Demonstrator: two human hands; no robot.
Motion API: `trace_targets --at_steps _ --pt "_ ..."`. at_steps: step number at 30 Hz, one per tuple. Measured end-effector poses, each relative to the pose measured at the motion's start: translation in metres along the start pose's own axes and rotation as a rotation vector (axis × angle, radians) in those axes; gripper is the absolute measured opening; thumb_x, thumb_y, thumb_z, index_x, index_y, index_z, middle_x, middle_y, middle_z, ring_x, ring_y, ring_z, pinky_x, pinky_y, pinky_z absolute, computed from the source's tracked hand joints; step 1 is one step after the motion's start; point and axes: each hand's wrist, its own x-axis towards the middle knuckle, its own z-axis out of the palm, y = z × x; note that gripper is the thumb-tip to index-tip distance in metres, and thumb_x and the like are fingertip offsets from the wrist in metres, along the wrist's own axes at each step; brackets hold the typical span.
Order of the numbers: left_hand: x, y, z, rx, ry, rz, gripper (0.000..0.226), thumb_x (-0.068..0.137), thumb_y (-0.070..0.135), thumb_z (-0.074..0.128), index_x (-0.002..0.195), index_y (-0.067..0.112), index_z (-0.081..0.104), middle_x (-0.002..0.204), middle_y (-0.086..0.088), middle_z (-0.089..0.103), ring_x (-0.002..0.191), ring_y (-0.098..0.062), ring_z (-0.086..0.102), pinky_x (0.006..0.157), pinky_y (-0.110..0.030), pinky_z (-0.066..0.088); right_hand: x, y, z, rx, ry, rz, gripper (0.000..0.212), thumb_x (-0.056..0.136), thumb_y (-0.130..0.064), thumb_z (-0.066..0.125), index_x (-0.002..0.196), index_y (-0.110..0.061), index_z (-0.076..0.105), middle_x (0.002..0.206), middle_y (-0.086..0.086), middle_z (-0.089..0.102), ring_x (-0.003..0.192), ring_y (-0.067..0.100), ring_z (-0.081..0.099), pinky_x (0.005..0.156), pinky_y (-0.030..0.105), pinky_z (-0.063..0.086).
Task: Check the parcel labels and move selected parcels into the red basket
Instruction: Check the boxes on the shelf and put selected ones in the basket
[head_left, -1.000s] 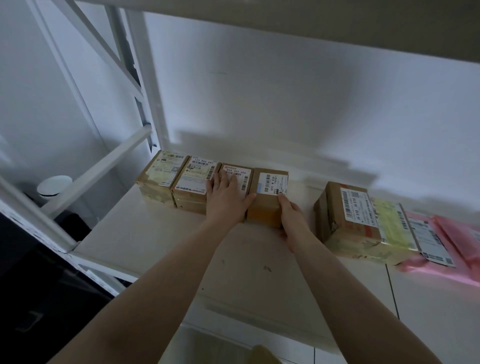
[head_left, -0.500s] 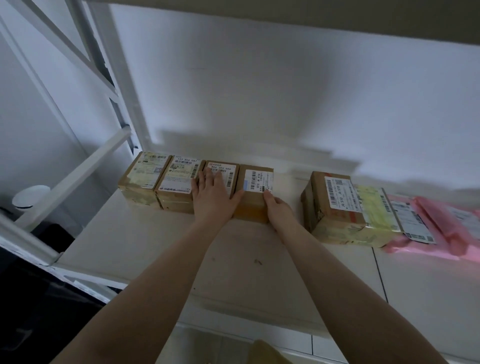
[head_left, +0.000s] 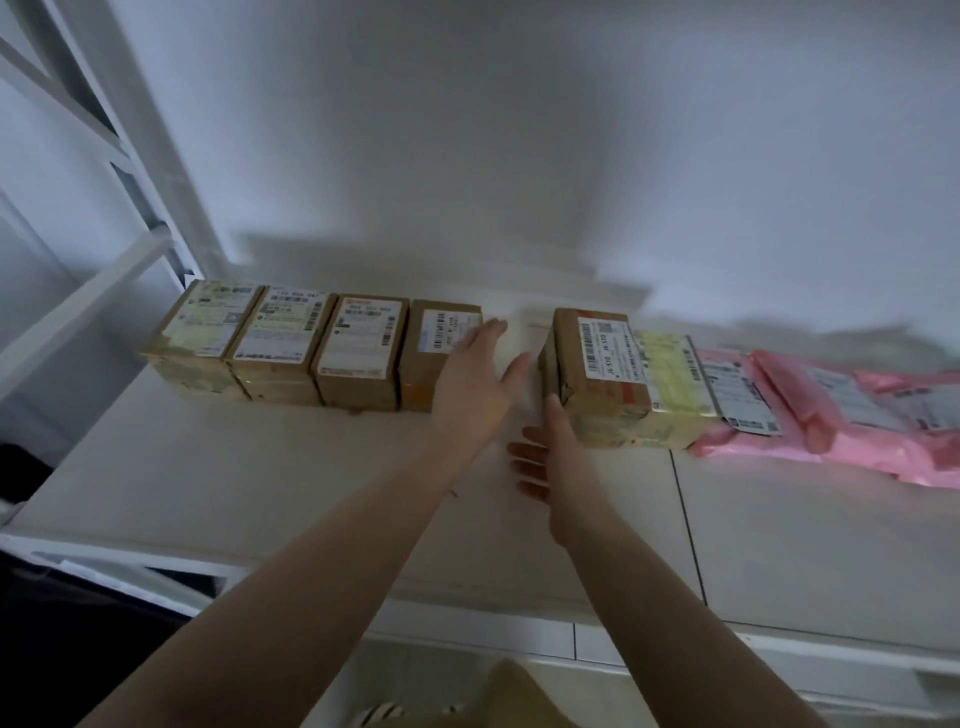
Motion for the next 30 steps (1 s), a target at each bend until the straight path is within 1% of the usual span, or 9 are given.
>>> trace_targets --at_steps 4,6,10,13,17,21,24,26,30 --pt "-0.006 0.044 0.032 -0.246 -0.212 -0.206 0.055 0.096 0.039 0.054 0.143 0.012 0.044 0.143 -0.001 0.051 0.131 -0.018 0.048 0.096 -0.022 0.036 0.001 -0.004 -0.035 0.177 0.003 0.087 0.071 0.091 -0.069 0.043 0.118 -0.006 0.064 0.104 0.012 0.072 0.089 0.023 0.066 0.07 0.033 0.051" --pt "-0.002 0.048 0.045 -0.405 -0.251 -0.298 0.05 0.094 0.037 0.059 0.138 0.016 0.05 0.135 0.001 0.058 0.125 -0.018 0.054 0.09 -0.022 0.04 0.002 -0.009 -0.04 0.223 -0.011 0.119 0.073 0.089 -0.071 0.045 0.114 -0.004 0.065 0.105 0.014 0.072 0.087 0.021 0.066 0.067 0.031 0.051" --pt "0.002 0.048 0.072 -0.582 -0.201 -0.421 0.047 0.088 0.031 0.069 0.131 0.016 0.058 0.128 -0.002 0.066 0.116 -0.019 0.062 0.089 -0.025 0.048 0.007 -0.014 -0.052 0.313 -0.008 0.138 0.072 0.087 -0.071 0.049 0.109 -0.005 0.067 0.099 0.012 0.072 0.08 0.018 0.067 0.066 0.028 0.054" --pt "0.001 0.048 0.08 -0.588 -0.167 -0.465 0.043 0.089 0.03 0.067 0.129 0.016 0.06 0.125 -0.002 0.067 0.115 -0.02 0.063 0.094 -0.031 0.05 0.01 -0.015 -0.056 0.31 -0.017 0.14 0.077 0.084 -0.072 0.051 0.12 -0.006 0.065 0.114 0.016 0.071 0.089 0.02 0.066 0.066 0.027 0.054" --pt "-0.003 0.048 0.076 -0.613 -0.117 -0.495 0.035 0.093 0.026 0.062 0.127 0.015 0.061 0.124 -0.003 0.067 0.114 -0.021 0.063 0.099 -0.036 0.049 0.008 -0.016 -0.056 0.274 -0.027 0.126 0.071 0.086 -0.067 0.055 0.125 -0.008 0.063 0.116 0.016 0.069 0.088 0.021 0.064 0.07 0.03 0.054" --pt "-0.015 0.044 0.062 -0.647 -0.075 -0.457 0.035 0.094 0.023 0.06 0.128 0.015 0.059 0.123 -0.001 0.067 0.113 -0.018 0.063 0.098 -0.035 0.051 0.005 -0.016 -0.056 0.283 -0.045 0.101 0.076 0.082 -0.064 0.063 0.137 -0.013 0.053 0.126 0.013 0.062 0.113 0.026 0.061 0.077 0.036 0.055" --pt "-0.018 0.039 0.035 -0.627 -0.11 -0.343 0.035 0.095 0.024 0.06 0.129 0.015 0.06 0.12 0.001 0.069 0.111 -0.014 0.064 0.098 -0.032 0.05 -0.003 -0.024 -0.061 0.285 -0.074 0.068 0.076 0.079 -0.062 0.068 0.133 -0.012 0.05 0.124 0.012 0.059 0.114 0.026 0.059 0.086 0.04 0.056" --pt "-0.015 0.039 0.01 -0.584 -0.198 -0.258 0.03 0.094 0.026 0.06 0.124 0.019 0.062 0.115 0.004 0.071 0.107 -0.012 0.066 0.098 -0.033 0.05 -0.008 -0.033 -0.068 0.278 -0.082 0.009 0.073 0.074 -0.061 0.07 0.128 -0.016 0.048 0.122 0.011 0.058 0.116 0.026 0.058 0.091 0.043 0.056" --pt "-0.007 0.045 -0.036 -0.41 -0.37 -0.12 0.01 0.092 0.028 0.063 0.101 0.029 0.066 0.098 0.009 0.075 0.098 -0.015 0.071 0.09 -0.036 0.055 -0.022 -0.053 -0.075 0.214 -0.151 -0.125 0.098 0.055 -0.069 0.078 0.139 -0.026 0.05 0.132 0.008 0.057 0.121 0.025 0.056 0.093 0.047 0.054"
